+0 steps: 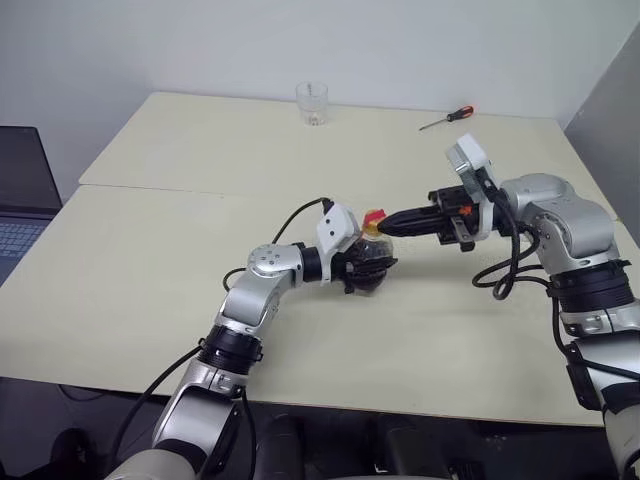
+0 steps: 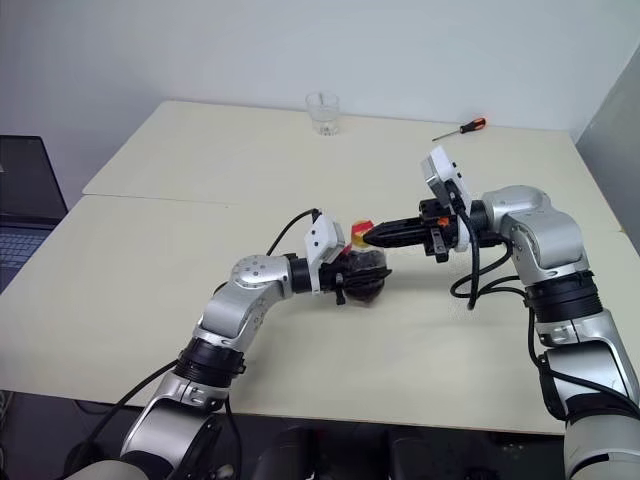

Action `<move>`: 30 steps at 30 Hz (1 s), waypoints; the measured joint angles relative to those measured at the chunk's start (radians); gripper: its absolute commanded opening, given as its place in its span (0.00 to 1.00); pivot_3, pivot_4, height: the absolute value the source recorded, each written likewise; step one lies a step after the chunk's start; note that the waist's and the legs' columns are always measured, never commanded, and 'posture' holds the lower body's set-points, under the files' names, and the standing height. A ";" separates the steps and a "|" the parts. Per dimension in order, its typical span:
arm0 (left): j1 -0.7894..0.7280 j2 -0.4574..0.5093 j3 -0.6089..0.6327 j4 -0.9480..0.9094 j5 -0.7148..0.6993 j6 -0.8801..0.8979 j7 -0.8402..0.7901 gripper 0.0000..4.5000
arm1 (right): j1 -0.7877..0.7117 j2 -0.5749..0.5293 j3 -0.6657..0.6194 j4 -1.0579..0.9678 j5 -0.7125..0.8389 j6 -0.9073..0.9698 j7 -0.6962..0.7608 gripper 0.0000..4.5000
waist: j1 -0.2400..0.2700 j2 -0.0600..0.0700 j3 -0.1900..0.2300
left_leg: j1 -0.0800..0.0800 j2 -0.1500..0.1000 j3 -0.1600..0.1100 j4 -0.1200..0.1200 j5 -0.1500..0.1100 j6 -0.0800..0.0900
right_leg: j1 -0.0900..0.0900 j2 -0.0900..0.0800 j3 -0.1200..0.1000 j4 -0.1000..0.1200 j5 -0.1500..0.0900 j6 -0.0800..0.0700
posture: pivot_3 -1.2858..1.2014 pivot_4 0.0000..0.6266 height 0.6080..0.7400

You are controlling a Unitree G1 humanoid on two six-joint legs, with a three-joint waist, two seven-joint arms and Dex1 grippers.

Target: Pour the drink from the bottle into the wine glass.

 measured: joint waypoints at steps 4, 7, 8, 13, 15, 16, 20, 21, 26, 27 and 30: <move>-0.003 0.003 -0.003 -0.001 -0.005 -0.003 -0.018 0.32 | 0.084 -0.042 -0.105 -0.140 0.050 0.109 -0.114 0.04 | 0.004 0.000 0.000 | 0.000 0.000 0.000 0.000 0.000 0.000 | 0.000 0.000 0.000 0.000 0.000 0.000 | 0.52 0.24 1.00; -0.021 0.017 -0.015 0.026 -0.006 -0.024 -0.049 0.32 | 0.190 -0.091 -0.287 -0.328 0.138 0.224 -0.276 0.19 | 0.009 0.000 0.000 | 0.000 0.000 0.000 0.000 0.000 0.000 | 0.000 -0.001 0.000 0.000 0.000 0.000 | 0.52 0.24 1.00; -0.028 0.024 -0.016 0.038 -0.006 -0.030 -0.060 0.32 | 0.232 -0.104 -0.366 -0.412 0.185 0.273 -0.343 0.28 | 0.011 0.001 0.000 | 0.000 0.000 0.000 -0.001 0.000 0.000 | 0.000 -0.001 0.000 0.000 0.000 0.000 | 0.52 0.24 1.00; -0.053 0.049 -0.016 0.102 -0.006 -0.080 -0.111 0.32 | 0.417 -0.074 -0.618 -0.747 0.381 0.468 -0.718 0.67 | 0.003 0.001 0.000 | 0.001 0.000 -0.002 -0.001 0.000 0.000 | 0.001 0.000 0.000 0.000 -0.001 0.001 | 0.52 0.24 1.00; -0.070 0.048 -0.018 0.137 -0.006 -0.106 -0.127 0.32 | 0.493 -0.009 -0.621 -0.842 0.415 0.531 -0.888 0.83 | -0.003 0.001 0.000 | 0.001 0.000 -0.003 0.000 0.000 0.000 | 0.001 0.000 0.000 0.001 -0.002 0.004 | 0.52 0.24 1.00; -0.079 0.045 -0.018 0.156 -0.005 -0.119 -0.135 0.32 | 0.525 0.023 -0.617 -0.883 0.422 0.552 -0.966 0.90 | -0.004 0.001 0.000 | 0.001 0.000 -0.003 0.000 0.000 0.000 | 0.001 0.000 0.000 0.001 -0.002 0.004 | 0.52 0.24 1.00; -0.139 0.013 -0.018 0.276 0.001 -0.178 -0.166 0.32 | 0.595 0.148 -0.553 -1.051 0.444 0.622 -1.276 1.00 | -0.006 0.001 0.000 | 0.001 0.000 -0.005 0.000 0.001 0.000 | 0.001 0.000 0.000 0.001 -0.002 0.004 | 0.52 0.24 1.00; -0.160 -0.003 -0.019 0.317 0.005 -0.201 -0.174 0.32 | 0.581 0.165 -0.530 -1.076 0.440 0.640 -1.356 1.00 | -0.005 0.001 0.000 | 0.000 -0.001 -0.006 0.000 0.001 0.000 | 0.001 0.000 0.000 0.000 -0.002 0.005 | 0.52 0.24 1.00; -0.250 -0.061 -0.023 0.481 0.037 -0.290 -0.200 0.32 | 0.535 0.239 -0.462 -1.086 0.441 0.681 -1.575 1.00 | -0.003 0.001 0.000 | -0.001 -0.001 -0.006 0.000 0.000 0.001 | 0.001 0.000 0.000 -0.001 -0.002 0.005 | 0.52 0.24 1.00; -0.258 -0.066 -0.023 0.494 0.040 -0.298 -0.203 0.32 | 0.534 0.246 -0.452 -1.087 0.446 0.685 -1.591 1.00 | -0.003 0.001 0.000 | -0.001 -0.001 -0.006 -0.001 0.000 0.001 | 0.001 0.000 0.000 -0.001 -0.002 0.005 | 0.52 0.24 1.00; -0.292 -0.086 -0.024 0.570 0.051 -0.345 -0.237 0.32 | 0.534 0.306 -0.410 -1.089 0.449 0.694 -1.699 1.00 | -0.004 0.001 0.000 | -0.001 -0.001 -0.006 -0.001 0.000 0.001 | 0.000 0.001 0.000 -0.001 -0.003 0.004 | 0.52 0.24 1.00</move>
